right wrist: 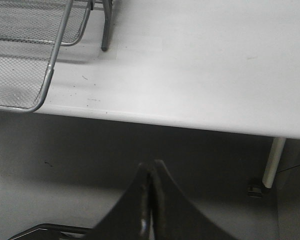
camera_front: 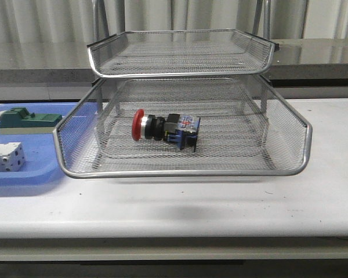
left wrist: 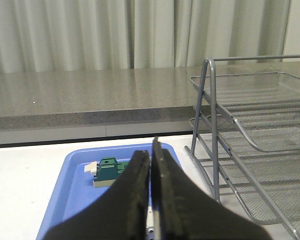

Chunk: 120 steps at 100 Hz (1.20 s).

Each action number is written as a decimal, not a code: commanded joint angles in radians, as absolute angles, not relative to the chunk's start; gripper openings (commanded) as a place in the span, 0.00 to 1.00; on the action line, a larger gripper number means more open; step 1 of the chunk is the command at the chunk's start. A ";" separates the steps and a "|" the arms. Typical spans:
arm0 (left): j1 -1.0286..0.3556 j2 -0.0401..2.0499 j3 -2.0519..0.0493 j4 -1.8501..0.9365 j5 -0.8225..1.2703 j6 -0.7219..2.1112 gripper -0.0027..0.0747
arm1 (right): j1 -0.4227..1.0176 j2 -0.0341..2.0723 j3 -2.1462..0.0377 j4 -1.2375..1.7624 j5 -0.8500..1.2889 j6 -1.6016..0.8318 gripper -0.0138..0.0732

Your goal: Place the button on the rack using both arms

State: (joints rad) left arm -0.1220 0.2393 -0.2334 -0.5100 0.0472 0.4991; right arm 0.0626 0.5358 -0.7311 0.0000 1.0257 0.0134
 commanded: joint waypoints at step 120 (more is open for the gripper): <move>-0.118 0.249 -0.261 -0.520 -0.026 0.488 0.01 | 0.068 0.919 -0.765 0.737 0.838 -0.773 0.08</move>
